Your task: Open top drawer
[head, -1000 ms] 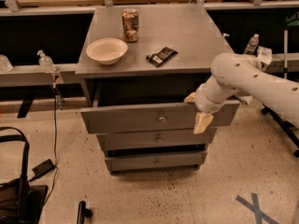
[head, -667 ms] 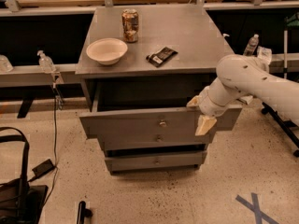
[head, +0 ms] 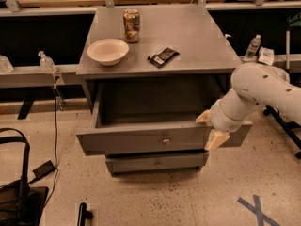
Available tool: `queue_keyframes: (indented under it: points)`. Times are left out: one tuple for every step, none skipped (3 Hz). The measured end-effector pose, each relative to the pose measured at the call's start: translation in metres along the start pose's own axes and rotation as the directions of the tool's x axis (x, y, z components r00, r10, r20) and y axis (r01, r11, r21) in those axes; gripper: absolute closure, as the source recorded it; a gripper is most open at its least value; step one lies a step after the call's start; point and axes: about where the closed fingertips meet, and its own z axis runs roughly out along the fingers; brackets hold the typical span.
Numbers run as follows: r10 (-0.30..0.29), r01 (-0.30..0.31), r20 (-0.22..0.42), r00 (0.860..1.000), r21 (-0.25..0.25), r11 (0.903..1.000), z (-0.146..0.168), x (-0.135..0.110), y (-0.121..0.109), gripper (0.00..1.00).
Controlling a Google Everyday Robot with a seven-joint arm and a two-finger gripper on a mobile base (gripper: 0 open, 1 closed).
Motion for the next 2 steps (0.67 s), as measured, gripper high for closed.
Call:
queue_keyframes:
  points:
    - [0.011, -0.011, 0.004, 1.0, -0.04, 0.9992, -0.009, -0.003, 0.031, 0.48]
    - [0.042, -0.041, 0.015, 0.999, -0.044, 0.9982, -0.02, -0.005, 0.052, 0.31]
